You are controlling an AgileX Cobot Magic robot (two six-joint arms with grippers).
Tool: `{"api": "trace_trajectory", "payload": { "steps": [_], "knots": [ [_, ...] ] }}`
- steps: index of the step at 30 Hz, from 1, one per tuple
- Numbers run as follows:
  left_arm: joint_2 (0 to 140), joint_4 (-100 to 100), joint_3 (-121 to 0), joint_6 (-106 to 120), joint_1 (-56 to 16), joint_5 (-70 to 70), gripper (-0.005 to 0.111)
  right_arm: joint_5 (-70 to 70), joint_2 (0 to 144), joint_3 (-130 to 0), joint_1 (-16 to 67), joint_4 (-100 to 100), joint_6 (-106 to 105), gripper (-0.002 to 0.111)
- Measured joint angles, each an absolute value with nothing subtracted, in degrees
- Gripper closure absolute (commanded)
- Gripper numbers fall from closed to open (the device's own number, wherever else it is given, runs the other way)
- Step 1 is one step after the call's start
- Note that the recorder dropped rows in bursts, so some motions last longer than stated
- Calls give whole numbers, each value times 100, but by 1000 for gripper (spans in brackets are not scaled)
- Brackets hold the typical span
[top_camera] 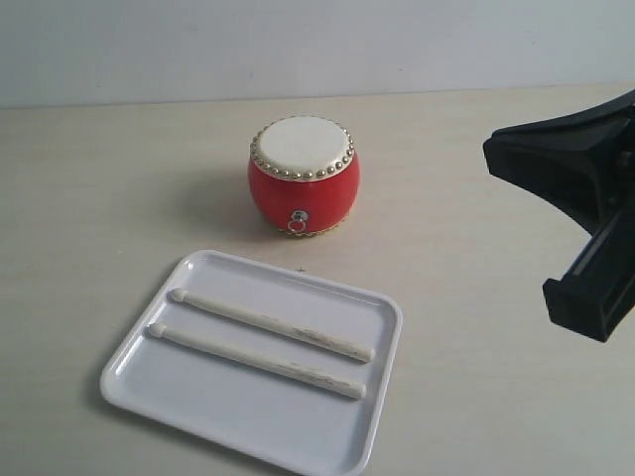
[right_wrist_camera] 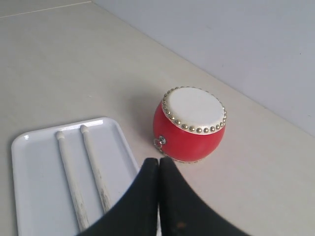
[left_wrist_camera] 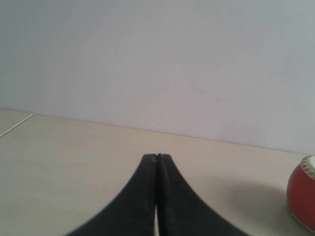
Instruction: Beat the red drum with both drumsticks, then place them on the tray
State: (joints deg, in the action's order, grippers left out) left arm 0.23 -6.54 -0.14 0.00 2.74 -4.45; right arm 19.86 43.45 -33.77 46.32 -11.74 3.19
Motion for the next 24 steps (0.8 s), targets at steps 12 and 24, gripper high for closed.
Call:
{"api": "trace_trajectory", "payload": {
  "steps": [12, 24],
  "knots": [
    [23, -654, -14, 0, 274, -445, 107, 1980, 4345, -3377, 3556, -631, 319, 108],
    [23, -654, -14, 0, 274, -445, 107, 1867, 4189, -3377, 2107, -616, 319, 108]
  ]
}}
